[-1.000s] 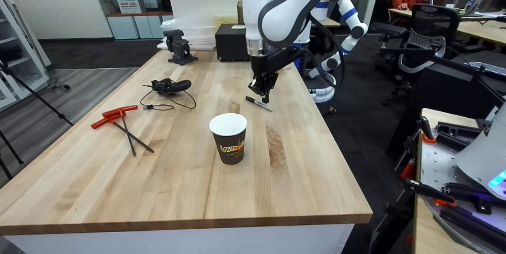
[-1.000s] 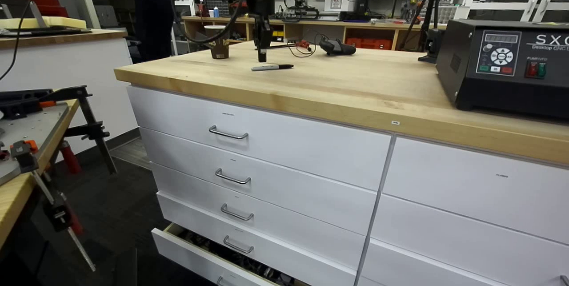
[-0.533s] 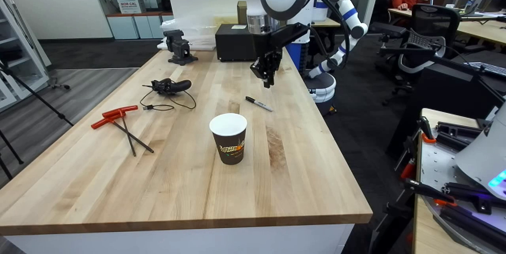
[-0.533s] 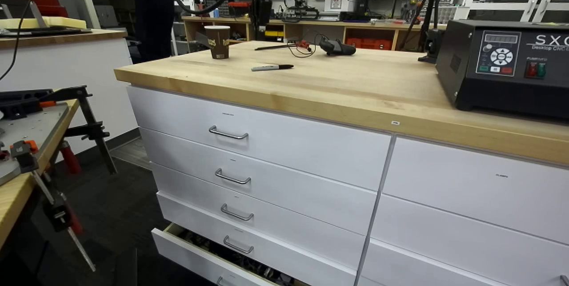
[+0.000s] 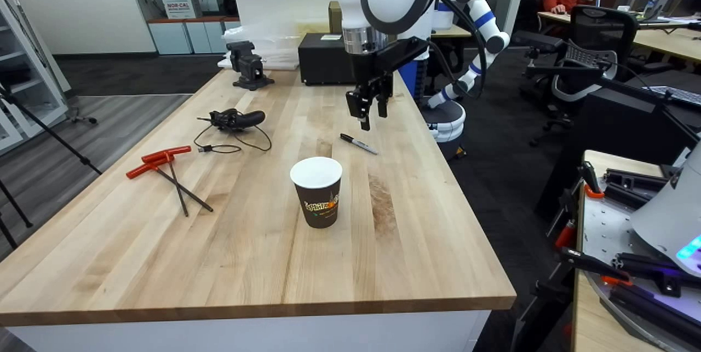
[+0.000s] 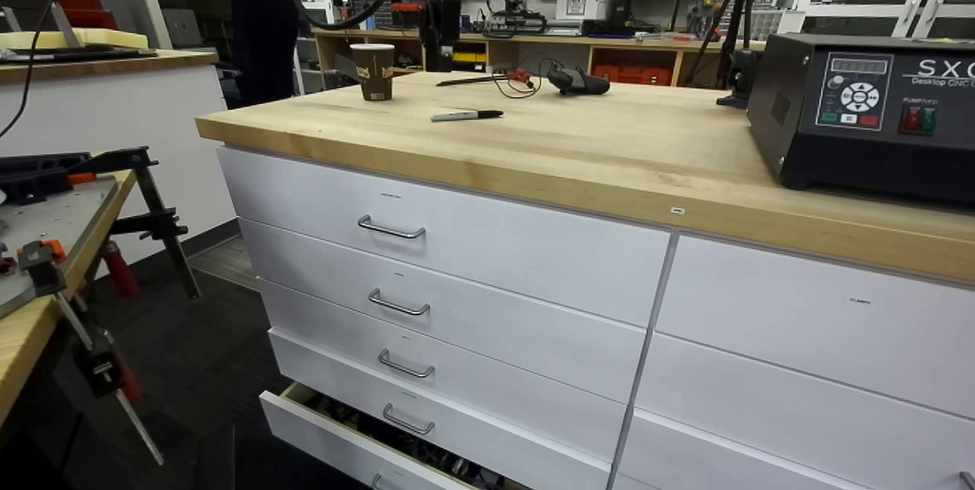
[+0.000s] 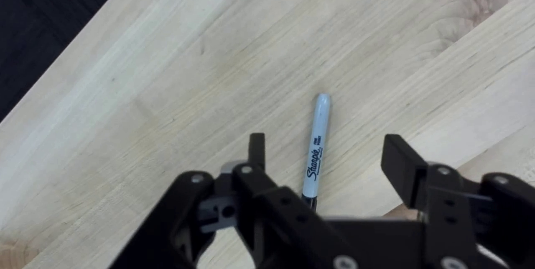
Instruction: Put the marker inside the mug cup
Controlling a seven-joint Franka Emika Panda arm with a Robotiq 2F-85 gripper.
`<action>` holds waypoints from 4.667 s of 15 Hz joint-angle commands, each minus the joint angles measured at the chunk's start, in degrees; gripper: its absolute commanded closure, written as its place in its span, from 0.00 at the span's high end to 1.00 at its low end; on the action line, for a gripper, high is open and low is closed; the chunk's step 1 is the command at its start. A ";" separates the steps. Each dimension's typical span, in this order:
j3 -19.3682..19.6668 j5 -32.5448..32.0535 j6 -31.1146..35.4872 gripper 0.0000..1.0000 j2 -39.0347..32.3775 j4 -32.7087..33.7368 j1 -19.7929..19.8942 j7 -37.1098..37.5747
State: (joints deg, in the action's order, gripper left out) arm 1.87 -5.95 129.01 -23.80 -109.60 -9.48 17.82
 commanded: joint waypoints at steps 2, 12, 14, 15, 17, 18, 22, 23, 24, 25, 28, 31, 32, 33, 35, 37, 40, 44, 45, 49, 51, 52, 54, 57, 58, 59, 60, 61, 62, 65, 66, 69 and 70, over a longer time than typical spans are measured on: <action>-1.11 0.48 0.20 1.00 -1.41 -0.70 0.64 -0.69; -1.66 1.35 0.27 0.50 -4.54 0.04 0.75 -1.05; -1.66 1.44 0.11 0.80 -4.81 0.23 0.76 -1.08; -1.65 1.47 0.09 0.81 -4.97 0.35 0.75 -1.08; -1.61 1.47 -0.05 0.88 -5.36 0.63 0.74 -1.05; -1.58 1.45 -0.09 0.86 -5.54 0.75 0.73 -1.04; -1.48 1.41 -0.19 0.50 -6.11 1.20 0.71 -0.90; -1.40 1.36 0.00 0.42 -6.24 1.32 0.69 -0.72; -1.40 1.43 0.15 0.36 -6.40 1.47 0.74 -0.70; -1.42 1.54 0.30 0.28 -6.54 1.67 0.81 -0.70; -1.40 1.66 0.68 0.09 -6.95 2.29 0.93 -0.72; -1.42 1.77 0.30 0.42 -7.90 3.44 0.98 -0.73; -1.39 1.75 0.33 0.44 -8.30 3.80 0.97 -0.70; -1.40 1.83 0.45 0.48 -8.71 4.19 0.99 -0.69; -1.43 2.00 0.57 0.61 -9.64 5.29 0.97 -0.63; -1.44 2.15 0.84 0.62 -10.54 6.21 0.93 -0.65; -1.27 2.12 0.79 0.32 -11.34 7.43 0.95 -0.75; -1.10 2.11 0.43 0.05 -11.80 8.73 1.15 -0.99; -1.06 2.10 0.33 0.02 -11.74 8.86 1.18 -1.04; -1.08 2.13 0.03 0.03 -11.33 9.14 1.44 -1.41; -1.32 2.22 -0.76 0.03 -10.33 8.74 1.80 -2.47; -1.40 2.23 -1.23 0.03 -9.97 8.65 1.94 -3.08; -1.69 2.22 -2.29 0.03 -8.61 7.96 2.37 -5.19; -1.89 1.79 -3.38 0.03 -6.06 6.63 2.64 -8.08; -1.94 1.62 -3.85 0.03 -4.72 5.98 2.62 -8.93; -2.03 1.47 -4.34 0.03 -3.27 5.19 2.58 -9.65; -2.21 1.47 -4.84 0.03 -2.00 4.73 2.56 -10.31; -2.27 1.23 -5.11 0.03 -0.60 4.02 2.40 -10.70; -2.58 1.34 -5.63 0.03 1.21 3.08 2.35 -11.16; -3.62 1.46 -6.61 0.03 5.73 0.65 2.15 -12.38; -4.09 1.44 -6.63 0.03 7.27 -0.37 1.97 -12.66; -5.81 1.16 -6.29 0.03 11.51 -3.69 1.30 -13.64; -6.49 1.14 -6.07 0.03 12.78 -4.78 1.02 -14.07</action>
State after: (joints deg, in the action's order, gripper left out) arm -3.06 -4.76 123.12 -16.94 -108.89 -8.14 5.40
